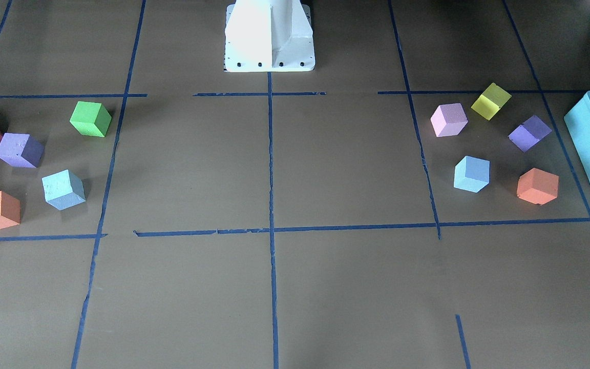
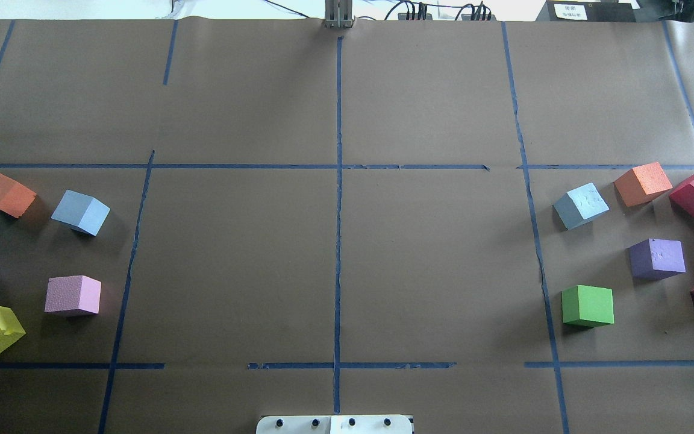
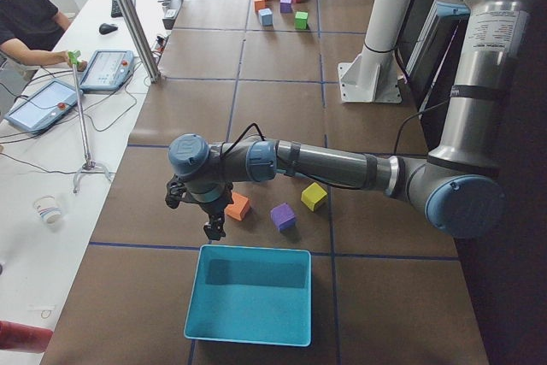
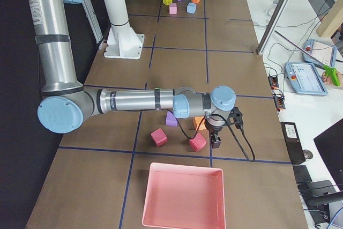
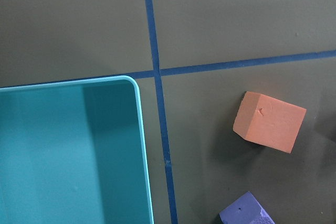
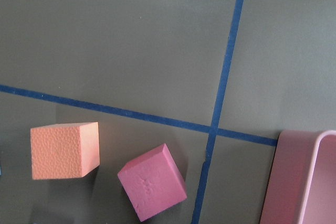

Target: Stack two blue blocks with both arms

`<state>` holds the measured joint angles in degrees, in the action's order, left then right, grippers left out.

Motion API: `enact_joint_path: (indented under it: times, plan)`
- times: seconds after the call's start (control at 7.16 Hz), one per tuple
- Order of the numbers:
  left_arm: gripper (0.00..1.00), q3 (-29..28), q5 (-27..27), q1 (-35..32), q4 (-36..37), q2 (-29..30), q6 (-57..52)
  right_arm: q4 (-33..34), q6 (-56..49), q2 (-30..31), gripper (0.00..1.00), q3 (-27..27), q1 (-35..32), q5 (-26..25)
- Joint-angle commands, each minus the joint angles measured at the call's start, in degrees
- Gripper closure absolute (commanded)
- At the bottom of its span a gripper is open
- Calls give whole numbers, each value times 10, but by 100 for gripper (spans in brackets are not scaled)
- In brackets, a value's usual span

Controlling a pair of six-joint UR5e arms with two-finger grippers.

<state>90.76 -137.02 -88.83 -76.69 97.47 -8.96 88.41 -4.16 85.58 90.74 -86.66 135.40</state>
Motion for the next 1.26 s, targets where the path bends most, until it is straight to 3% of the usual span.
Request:
enact_joint_path:
  times: [0.0,1.12]
  plan:
    - [0,0,3,-11,1,4,3,-1,-1,35,0,40,1,-2]
    - [0,10,-1,-3,-28,-19,-1,0,-2,35,0,20,4,2]
